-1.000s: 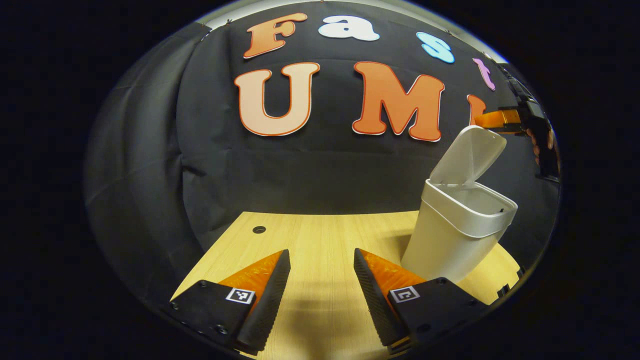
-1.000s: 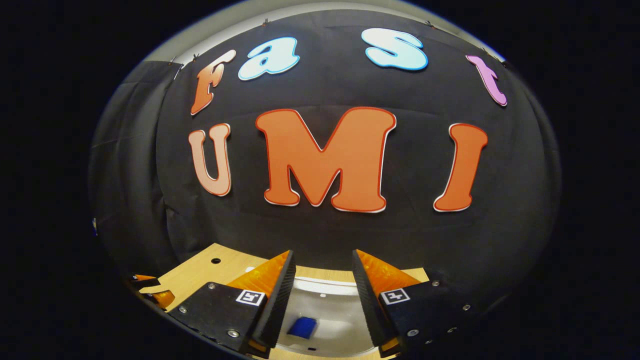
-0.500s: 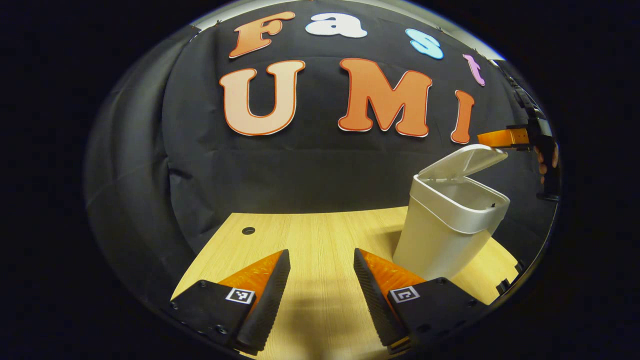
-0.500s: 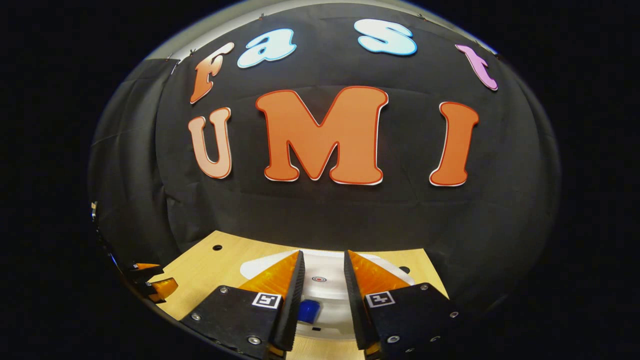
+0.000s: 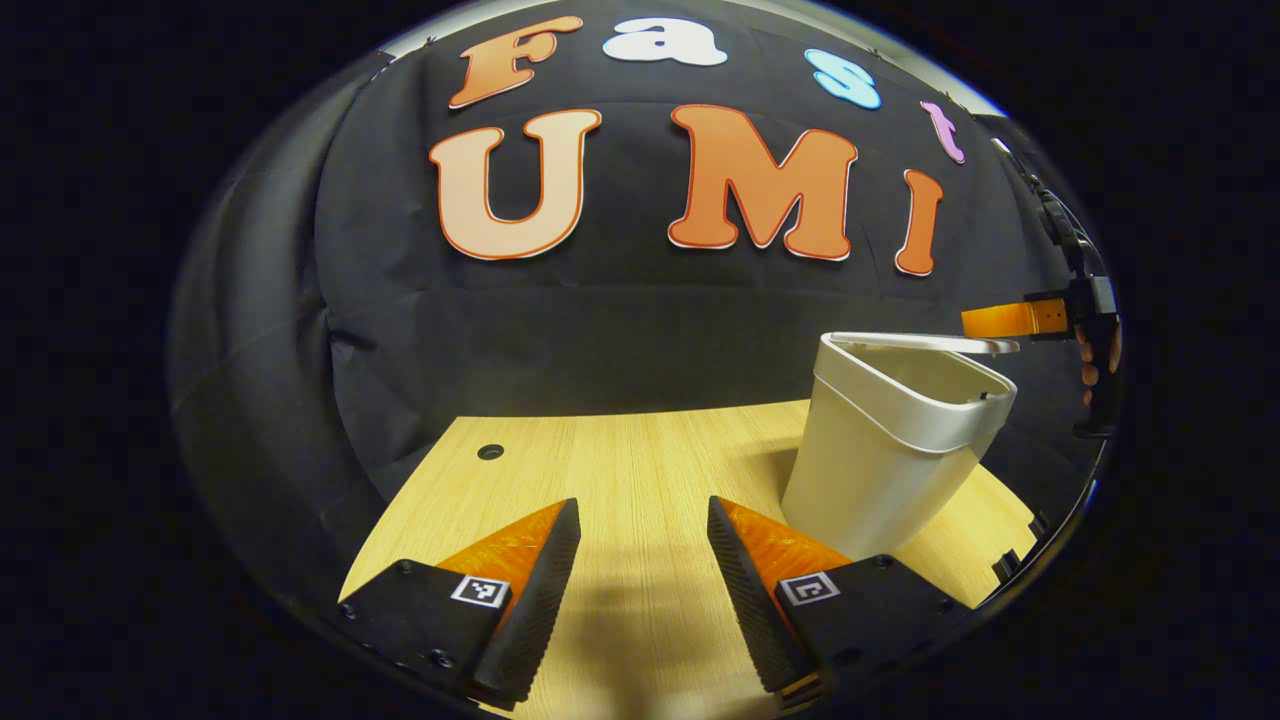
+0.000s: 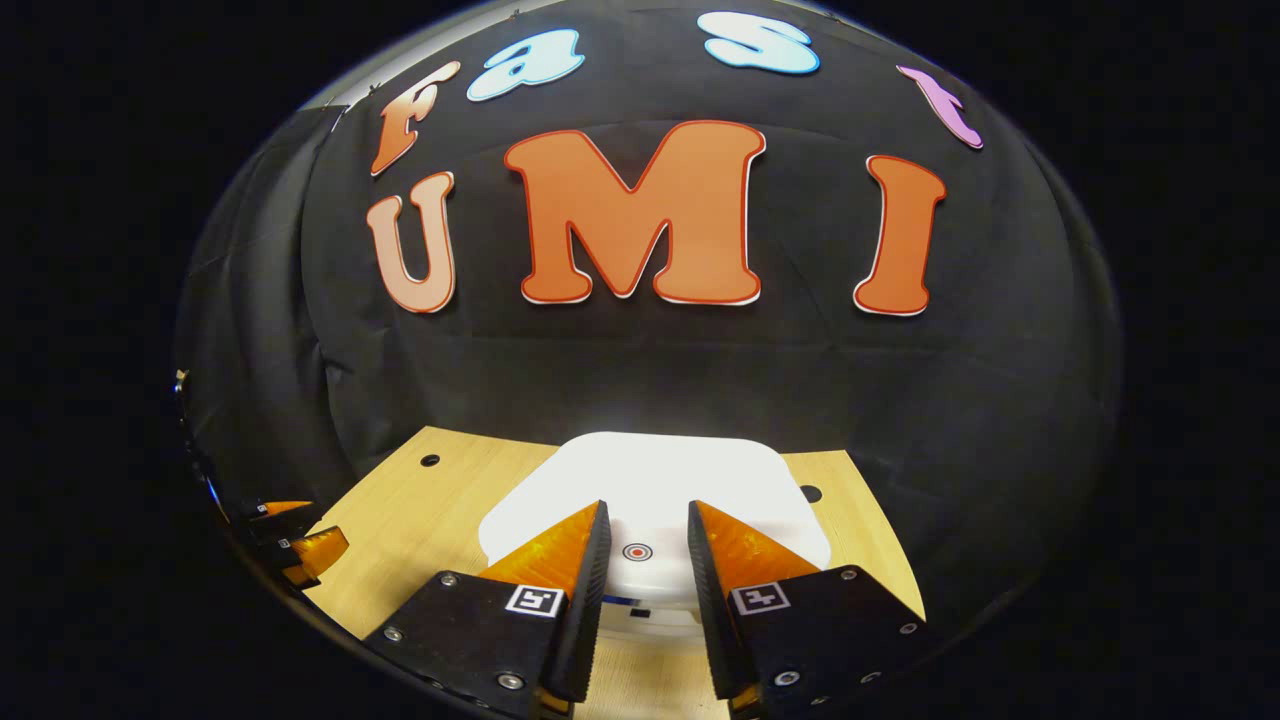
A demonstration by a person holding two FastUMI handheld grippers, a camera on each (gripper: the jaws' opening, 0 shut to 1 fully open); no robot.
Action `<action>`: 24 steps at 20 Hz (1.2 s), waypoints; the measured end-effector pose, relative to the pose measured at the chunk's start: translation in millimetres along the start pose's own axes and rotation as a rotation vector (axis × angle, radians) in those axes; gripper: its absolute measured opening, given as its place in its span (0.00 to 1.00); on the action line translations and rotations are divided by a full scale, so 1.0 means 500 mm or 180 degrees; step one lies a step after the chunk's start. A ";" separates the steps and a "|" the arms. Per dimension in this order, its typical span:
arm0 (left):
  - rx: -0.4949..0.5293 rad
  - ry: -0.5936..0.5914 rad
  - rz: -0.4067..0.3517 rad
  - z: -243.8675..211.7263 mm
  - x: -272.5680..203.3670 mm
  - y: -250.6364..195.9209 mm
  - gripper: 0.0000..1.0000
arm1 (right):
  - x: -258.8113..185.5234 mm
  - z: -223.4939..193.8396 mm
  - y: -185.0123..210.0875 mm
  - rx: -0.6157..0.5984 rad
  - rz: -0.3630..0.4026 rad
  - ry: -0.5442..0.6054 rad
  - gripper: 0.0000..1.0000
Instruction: Press the lid of the desktop garbage bin to open it, pick up the crumpled paper on the desktop and throw it into the bin, then pick up the pop can on the desktop and drop it into the bin, and finally close the garbage bin lid.
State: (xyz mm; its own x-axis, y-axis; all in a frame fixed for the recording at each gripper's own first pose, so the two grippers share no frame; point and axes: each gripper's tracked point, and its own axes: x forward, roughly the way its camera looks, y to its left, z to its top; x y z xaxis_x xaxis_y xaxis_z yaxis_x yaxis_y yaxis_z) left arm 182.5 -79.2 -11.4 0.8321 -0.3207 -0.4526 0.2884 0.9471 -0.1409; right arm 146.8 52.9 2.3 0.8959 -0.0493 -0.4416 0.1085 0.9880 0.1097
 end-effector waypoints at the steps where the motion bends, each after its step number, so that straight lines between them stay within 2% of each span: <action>1: 0.0009 0.0016 -0.0016 -0.001 -0.001 -0.001 0.83 | -0.002 -0.010 0.003 0.0006 0.0011 0.0033 0.47; 4: 0.0079 0.0057 -0.0002 -0.014 -0.001 -0.002 0.83 | -0.002 -0.031 0.006 -0.0003 0.0001 0.0099 0.47; 5: 0.0092 0.0075 0.0000 -0.019 0.000 -0.001 0.80 | -0.004 -0.041 0.008 -0.0005 -0.0009 0.0120 0.47; 7: 0.0079 0.0125 -0.0029 -0.026 -0.001 -0.004 0.86 | -0.003 -0.056 0.012 -0.0037 -0.0023 0.0174 0.47; 10: 0.0089 0.0159 -0.0066 -0.033 -0.002 -0.011 0.83 | -0.009 -0.064 0.011 -0.0116 -0.0056 0.0209 0.47; 13: 0.0110 0.0179 -0.0073 -0.036 0.001 -0.016 0.83 | -0.012 -0.071 0.010 0.0058 -0.0098 0.0263 0.41; 14: 0.0108 0.0185 -0.0080 -0.039 -0.002 -0.017 0.80 | -0.013 -0.069 0.011 0.0071 -0.0113 0.0280 0.40; 17: 0.0126 0.0203 -0.0091 -0.042 -0.002 -0.020 0.83 | -0.016 -0.077 0.013 -0.0034 -0.0194 0.0367 0.41; 18: 0.0129 0.0202 -0.0089 -0.044 -0.002 -0.020 0.83 | -0.014 -0.077 0.013 -0.0044 -0.0223 0.0391 0.37; 19: 0.0127 0.0202 -0.0091 -0.043 -0.001 -0.022 0.83 | -0.015 -0.080 0.012 -0.0042 -0.0235 0.0434 0.41; 22: 0.0107 0.0203 -0.0116 -0.041 0.001 -0.027 0.80 | -0.013 -0.077 0.016 0.0091 -0.0199 0.0477 0.41; 23: 0.0112 0.0195 -0.0123 -0.037 0.001 -0.028 0.83 | -0.015 -0.080 0.013 0.0101 -0.0181 0.0467 0.41; 24: 0.0113 0.0169 -0.0128 -0.032 0.000 -0.029 0.80 | -0.016 -0.079 0.013 0.0056 -0.0168 0.0443 0.41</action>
State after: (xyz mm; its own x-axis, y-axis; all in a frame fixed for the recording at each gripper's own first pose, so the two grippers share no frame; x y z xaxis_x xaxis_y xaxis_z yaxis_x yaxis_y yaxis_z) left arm 170.8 -92.9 -23.6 0.7933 -0.3565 -0.4935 0.3386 0.9320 -0.1290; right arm 123.3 65.6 -28.6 0.8204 -0.0791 -0.5662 0.1624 0.9818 0.0982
